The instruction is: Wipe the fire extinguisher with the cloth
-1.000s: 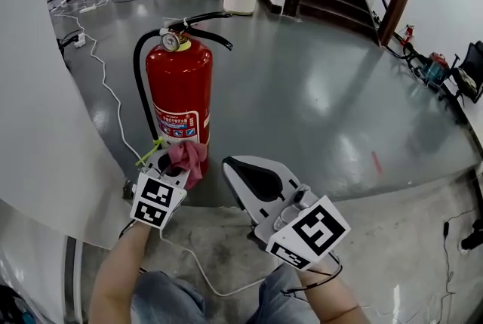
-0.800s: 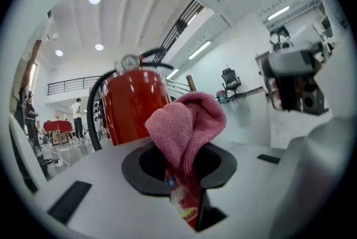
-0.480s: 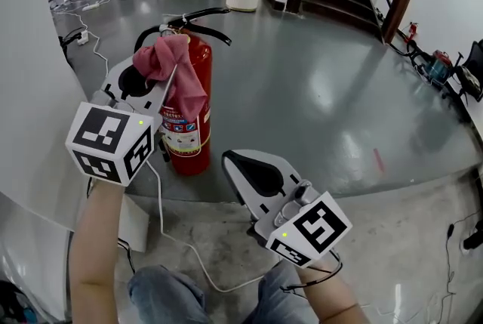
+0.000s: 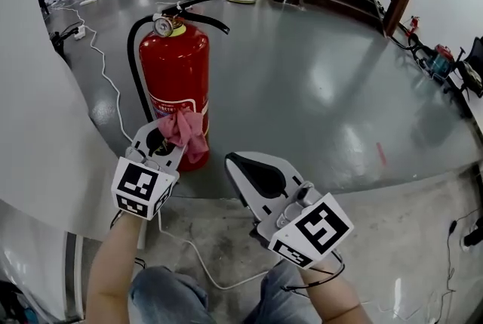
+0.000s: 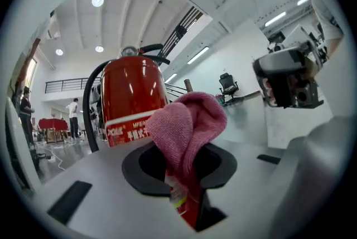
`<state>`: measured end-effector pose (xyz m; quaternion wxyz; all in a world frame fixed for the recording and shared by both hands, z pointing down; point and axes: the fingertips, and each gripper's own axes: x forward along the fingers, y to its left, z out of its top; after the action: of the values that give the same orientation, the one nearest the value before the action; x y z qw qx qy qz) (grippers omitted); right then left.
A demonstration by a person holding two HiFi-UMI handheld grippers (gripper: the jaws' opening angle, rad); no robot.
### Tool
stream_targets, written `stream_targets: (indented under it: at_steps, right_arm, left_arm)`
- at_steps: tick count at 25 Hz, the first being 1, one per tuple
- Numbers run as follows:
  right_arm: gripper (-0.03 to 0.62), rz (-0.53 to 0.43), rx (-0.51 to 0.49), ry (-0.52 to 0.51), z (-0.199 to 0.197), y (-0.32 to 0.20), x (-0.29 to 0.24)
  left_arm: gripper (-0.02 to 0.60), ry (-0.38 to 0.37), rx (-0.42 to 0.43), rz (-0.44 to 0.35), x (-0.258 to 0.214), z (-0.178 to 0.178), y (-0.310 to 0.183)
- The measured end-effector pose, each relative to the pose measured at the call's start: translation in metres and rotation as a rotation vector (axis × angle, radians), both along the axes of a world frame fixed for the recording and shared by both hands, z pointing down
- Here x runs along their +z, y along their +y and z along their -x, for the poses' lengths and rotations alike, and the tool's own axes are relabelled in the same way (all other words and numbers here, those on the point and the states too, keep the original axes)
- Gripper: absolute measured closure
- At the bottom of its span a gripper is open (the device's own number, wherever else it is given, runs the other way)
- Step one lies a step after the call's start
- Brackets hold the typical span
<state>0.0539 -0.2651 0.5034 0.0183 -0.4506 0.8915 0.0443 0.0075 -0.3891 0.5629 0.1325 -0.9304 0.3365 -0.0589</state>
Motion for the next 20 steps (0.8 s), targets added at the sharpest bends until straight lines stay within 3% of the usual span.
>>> stream_targets:
  at_steps: [7, 10, 13, 17, 20]
  right_arm:
    - [0.588, 0.014, 0.009, 0.010, -0.002, 0.004, 0.007]
    - [0.588, 0.018, 0.012, 0.020, -0.002, 0.005, 0.009]
    - [0.588, 0.016, 0.014, 0.028, -0.002, 0.004, 0.009]
    - [0.588, 0.022, 0.023, 0.031, -0.003, -0.009, 0.004]
    - [0.588, 0.064, 0.020, 0.001, 0.001, -0.026, -0.007]
  left_arm:
    - [0.495, -0.115, 0.011, 0.140, 0.085, 0.000, -0.001]
    - [0.495, -0.109, 0.009, 0.176, 0.094, 0.000, -0.001]
    - [0.495, -0.075, 0.019, 0.173, 0.075, 0.000, 0.003]
    - [0.497, 0.040, 0.059, 0.132, 0.015, 0.003, 0.016]
    - [0.497, 0.060, 0.092, 0.123, -0.022, 0.008, 0.030]
